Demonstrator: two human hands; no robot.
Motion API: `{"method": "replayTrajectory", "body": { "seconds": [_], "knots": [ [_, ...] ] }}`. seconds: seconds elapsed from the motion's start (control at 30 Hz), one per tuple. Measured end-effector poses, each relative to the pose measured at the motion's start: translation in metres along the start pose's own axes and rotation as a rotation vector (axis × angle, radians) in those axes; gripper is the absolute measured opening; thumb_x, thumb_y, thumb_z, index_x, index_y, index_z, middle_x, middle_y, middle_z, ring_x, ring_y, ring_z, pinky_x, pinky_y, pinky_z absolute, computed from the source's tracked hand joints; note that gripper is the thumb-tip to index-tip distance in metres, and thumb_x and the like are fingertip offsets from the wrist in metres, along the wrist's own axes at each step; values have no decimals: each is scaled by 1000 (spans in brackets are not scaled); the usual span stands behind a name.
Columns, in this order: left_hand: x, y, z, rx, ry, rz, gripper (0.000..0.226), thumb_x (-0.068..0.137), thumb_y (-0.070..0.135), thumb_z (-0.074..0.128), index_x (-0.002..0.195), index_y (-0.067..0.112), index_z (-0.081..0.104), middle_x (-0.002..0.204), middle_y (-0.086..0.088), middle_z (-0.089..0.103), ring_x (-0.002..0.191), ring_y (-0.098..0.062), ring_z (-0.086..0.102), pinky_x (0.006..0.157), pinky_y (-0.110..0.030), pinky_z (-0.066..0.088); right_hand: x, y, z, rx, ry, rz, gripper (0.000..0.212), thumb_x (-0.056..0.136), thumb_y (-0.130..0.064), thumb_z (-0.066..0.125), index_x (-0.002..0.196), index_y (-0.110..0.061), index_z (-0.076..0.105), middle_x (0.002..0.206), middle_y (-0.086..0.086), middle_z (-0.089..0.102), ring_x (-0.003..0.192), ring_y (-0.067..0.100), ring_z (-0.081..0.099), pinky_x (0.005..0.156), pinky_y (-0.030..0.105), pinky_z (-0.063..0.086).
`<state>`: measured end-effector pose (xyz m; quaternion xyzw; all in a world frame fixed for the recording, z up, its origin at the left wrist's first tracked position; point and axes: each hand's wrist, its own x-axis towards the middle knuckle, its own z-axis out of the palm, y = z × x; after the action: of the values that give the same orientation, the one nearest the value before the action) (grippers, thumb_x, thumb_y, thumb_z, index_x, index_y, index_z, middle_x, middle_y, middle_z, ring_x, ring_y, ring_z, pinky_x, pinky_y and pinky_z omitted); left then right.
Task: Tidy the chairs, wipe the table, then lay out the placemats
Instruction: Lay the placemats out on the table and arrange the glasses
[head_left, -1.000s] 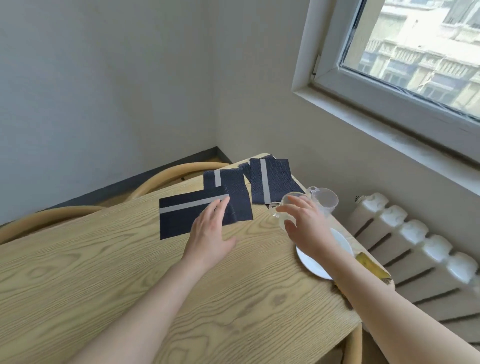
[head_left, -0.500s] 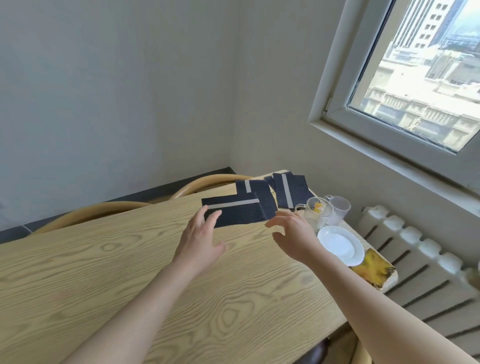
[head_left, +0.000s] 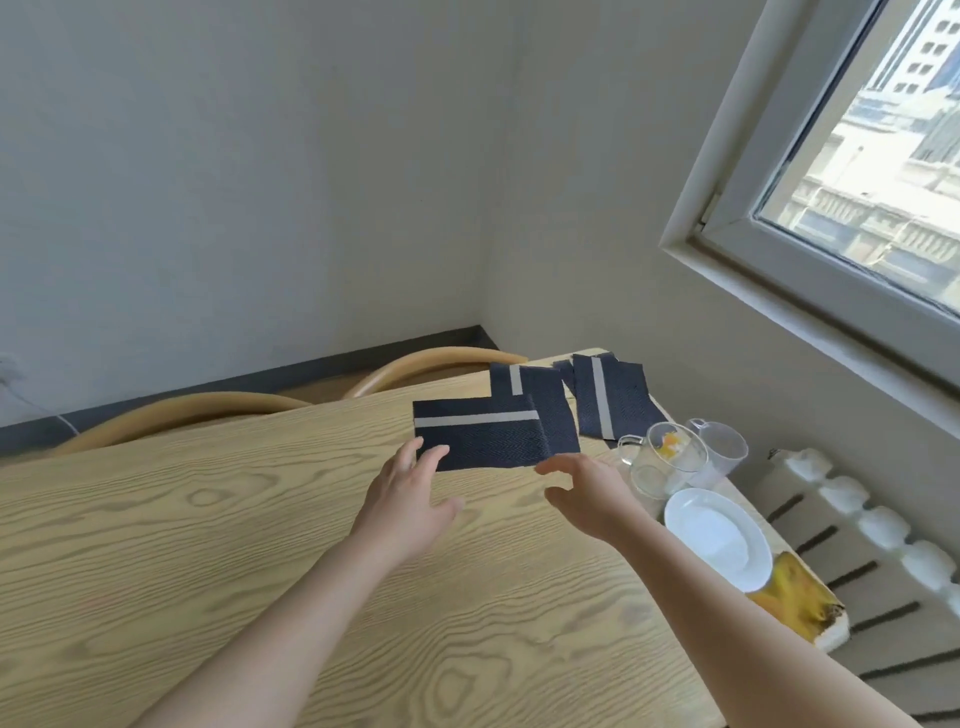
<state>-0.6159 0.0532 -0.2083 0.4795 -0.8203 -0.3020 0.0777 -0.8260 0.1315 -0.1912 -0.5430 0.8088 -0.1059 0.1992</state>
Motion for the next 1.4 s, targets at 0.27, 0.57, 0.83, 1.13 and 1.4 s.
{"method": "replayTrajectory", "body": {
  "seconds": [0.27,0.57,0.83,1.13,1.4],
  "knots": [
    [81,-1,40,-5,-56,-125,67,91,49,53,148,28,24,158,0,12,144,-22,16,115,-37,21,96,43,24,153,-70,99,44,91,-16,55,134,-24,54,134,4,56,99,21,60,80,26,46],
    [139,-20,71,-571,-6,-565,84,84,46,65,150,18,21,154,-3,26,139,-23,30,111,-39,28,159,79,57,948,-144,504,62,91,-9,61,147,-7,33,128,15,55,111,26,57,99,42,49],
    [152,-39,77,-843,-60,-695,73,78,49,70,139,23,40,135,4,50,117,-19,50,97,-36,42,170,89,83,902,-77,531,23,83,-21,70,103,-15,58,82,5,63,81,24,61,85,39,52],
    [137,-34,85,-752,-38,-609,73,86,38,66,146,13,32,149,-1,38,133,-18,40,111,-37,33,159,83,80,1145,-68,593,4,94,-10,55,91,-8,56,81,11,64,68,21,63,66,36,59],
    [114,-27,86,-682,-135,-536,69,87,37,66,145,18,35,151,1,35,137,-15,35,111,-30,30,141,83,58,1401,-10,690,35,90,-10,66,118,1,49,94,21,70,71,27,74,55,27,60]
  ]
}}
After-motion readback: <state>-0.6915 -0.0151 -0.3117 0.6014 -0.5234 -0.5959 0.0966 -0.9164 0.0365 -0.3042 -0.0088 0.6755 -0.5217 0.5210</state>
